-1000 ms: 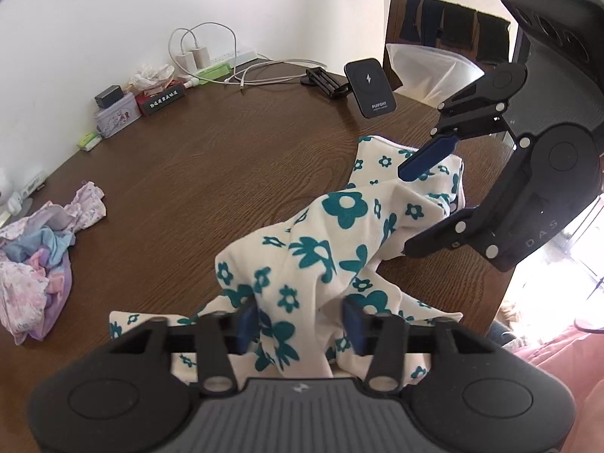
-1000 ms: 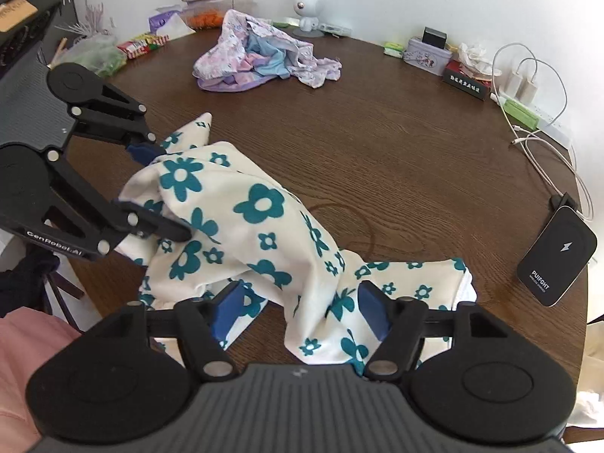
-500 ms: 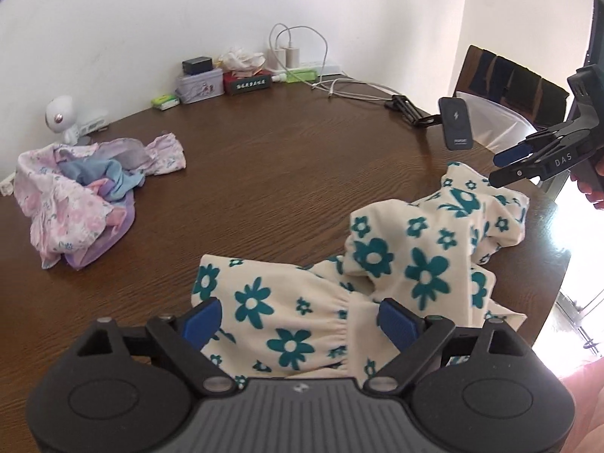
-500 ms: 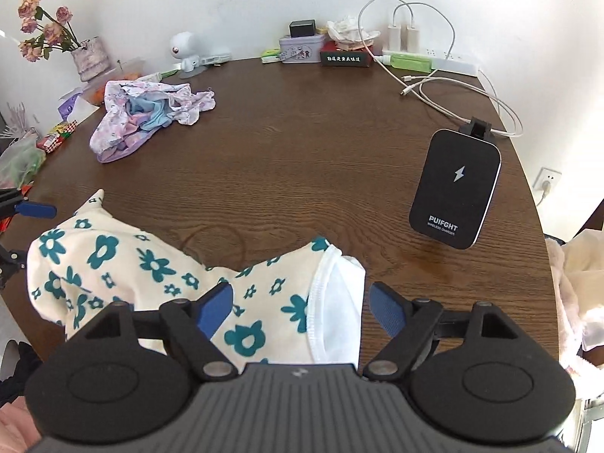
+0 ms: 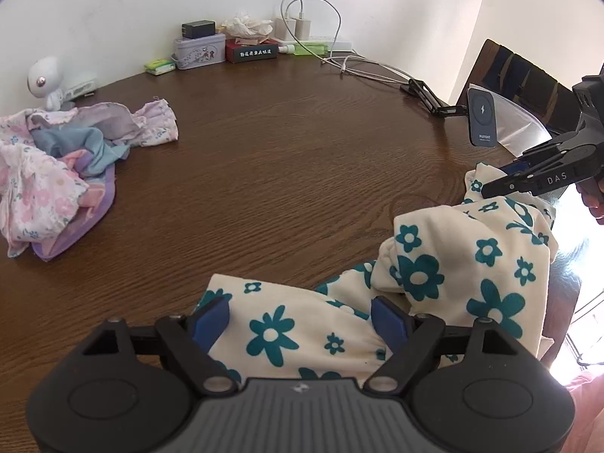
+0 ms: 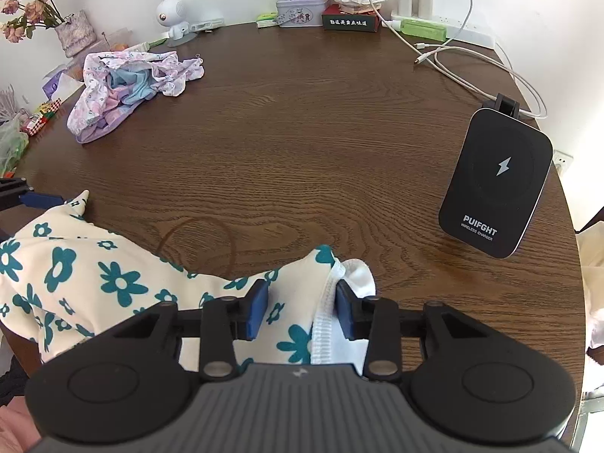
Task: Fold clothes
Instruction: 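Lay the dress on the table and regrasp its hem with both grippers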
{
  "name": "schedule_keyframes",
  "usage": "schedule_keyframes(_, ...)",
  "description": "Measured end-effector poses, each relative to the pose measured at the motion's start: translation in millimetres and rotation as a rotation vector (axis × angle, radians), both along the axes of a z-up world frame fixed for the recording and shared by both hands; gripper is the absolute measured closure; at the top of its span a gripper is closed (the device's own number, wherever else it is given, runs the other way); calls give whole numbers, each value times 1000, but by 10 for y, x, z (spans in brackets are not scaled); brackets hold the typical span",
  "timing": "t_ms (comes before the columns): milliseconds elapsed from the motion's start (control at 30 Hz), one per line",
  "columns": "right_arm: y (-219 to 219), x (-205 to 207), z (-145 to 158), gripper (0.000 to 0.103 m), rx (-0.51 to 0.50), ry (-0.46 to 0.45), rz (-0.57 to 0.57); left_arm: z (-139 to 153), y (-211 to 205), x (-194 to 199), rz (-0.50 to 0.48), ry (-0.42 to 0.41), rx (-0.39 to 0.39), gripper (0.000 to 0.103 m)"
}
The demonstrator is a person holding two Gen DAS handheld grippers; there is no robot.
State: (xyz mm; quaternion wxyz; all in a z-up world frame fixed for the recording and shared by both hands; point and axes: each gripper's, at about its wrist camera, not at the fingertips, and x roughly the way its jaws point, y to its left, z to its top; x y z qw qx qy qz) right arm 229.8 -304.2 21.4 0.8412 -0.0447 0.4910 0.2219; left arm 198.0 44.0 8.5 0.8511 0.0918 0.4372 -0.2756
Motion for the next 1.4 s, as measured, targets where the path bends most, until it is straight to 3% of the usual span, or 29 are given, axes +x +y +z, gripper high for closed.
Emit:
schedule_keyframes(133,-20,-31,30,85,8,-3,14,-4,-9,-40,-4,22,-22,56)
schedule_keyframes(233,-27,-65,54,89,17,-16,22,-11,-21,-76,3,25,-22,67)
schedule_keyframes(300,-46,-94,81,91,31,-31,21,-15,-10,-90,14,32,-34,82)
schedule_keyframes(367,-72,-125,116,92,42,-50,17,-13,10,-110,21,33,-48,90)
schedule_keyframes(633,-181,-211,270,93,50,-114,-6,25,73,-201,69,-1,-43,99)
schedule_keyframes(800,-156,-135,416,94,43,-179,-23,140,145,-200,149,-68,-43,101)
schedule_keyframes(967,-106,-35,577,94,36,-251,-41,494,313,-20,246,-183,-78,101)
schedule_keyframes(1133,34,227,1022,94,64,-416,-67,1032,478,257,345,-333,-106,101)
schedule_keyframes(1267,53,230,1340,94,113,-548,-58,1348,692,197,401,-440,-147,102)
schedule_keyframes(1333,23,112,1339,94,112,-588,-22,1397,829,70,420,-477,-171,102)
schedule_keyframes(1400,-22,-24,1231,94,106,-590,12,1288,944,-96,418,-465,-192,102)
